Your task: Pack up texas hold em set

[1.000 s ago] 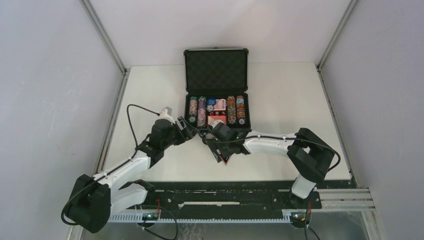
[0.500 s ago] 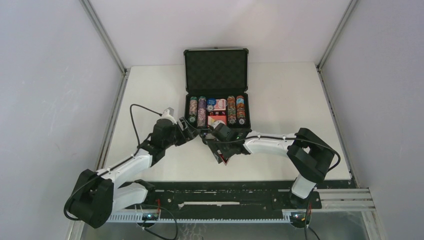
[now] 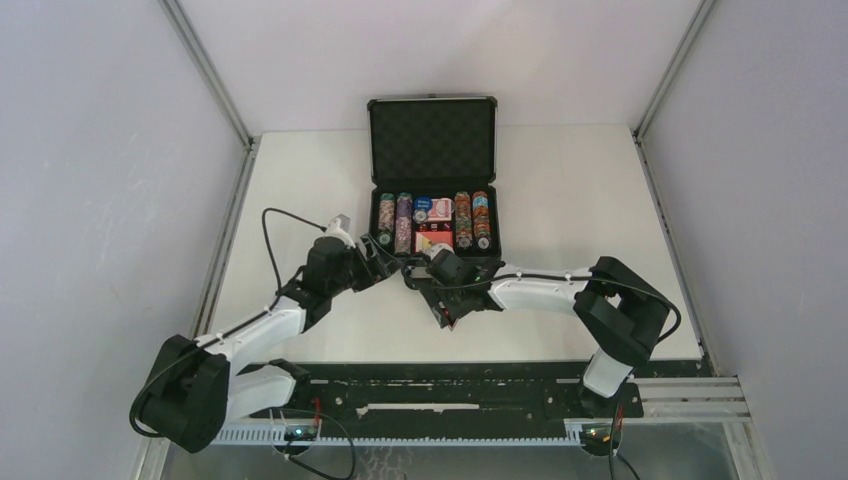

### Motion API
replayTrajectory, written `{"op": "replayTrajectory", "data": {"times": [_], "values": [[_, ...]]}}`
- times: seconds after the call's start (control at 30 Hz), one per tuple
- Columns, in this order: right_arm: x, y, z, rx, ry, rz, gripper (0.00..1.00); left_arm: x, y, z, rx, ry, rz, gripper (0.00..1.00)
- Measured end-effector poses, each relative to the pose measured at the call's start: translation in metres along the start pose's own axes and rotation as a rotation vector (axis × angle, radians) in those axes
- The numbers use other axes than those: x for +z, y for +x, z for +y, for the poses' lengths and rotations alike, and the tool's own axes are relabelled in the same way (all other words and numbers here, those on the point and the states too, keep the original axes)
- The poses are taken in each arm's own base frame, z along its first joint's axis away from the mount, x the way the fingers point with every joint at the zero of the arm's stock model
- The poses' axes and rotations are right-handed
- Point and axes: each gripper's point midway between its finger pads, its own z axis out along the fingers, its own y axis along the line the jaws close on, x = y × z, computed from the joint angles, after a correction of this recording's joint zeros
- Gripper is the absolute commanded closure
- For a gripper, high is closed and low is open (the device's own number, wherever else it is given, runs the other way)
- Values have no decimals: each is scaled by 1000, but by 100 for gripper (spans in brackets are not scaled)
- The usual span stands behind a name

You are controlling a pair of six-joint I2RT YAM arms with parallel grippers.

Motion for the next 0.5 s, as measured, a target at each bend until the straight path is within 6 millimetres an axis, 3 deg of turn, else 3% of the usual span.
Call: {"op": "replayTrajectory", "data": {"times": [0.13, 0.33, 0.5], "values": [[0, 0, 0, 2, -1, -2, 24, 1, 2, 1, -1, -2, 10, 23], [0, 0, 1, 15, -4, 0, 41, 1, 2, -1, -1, 6, 12, 23], [-2, 1, 2, 20, -8, 0, 44, 1, 3, -2, -1, 13, 16, 23]]}}
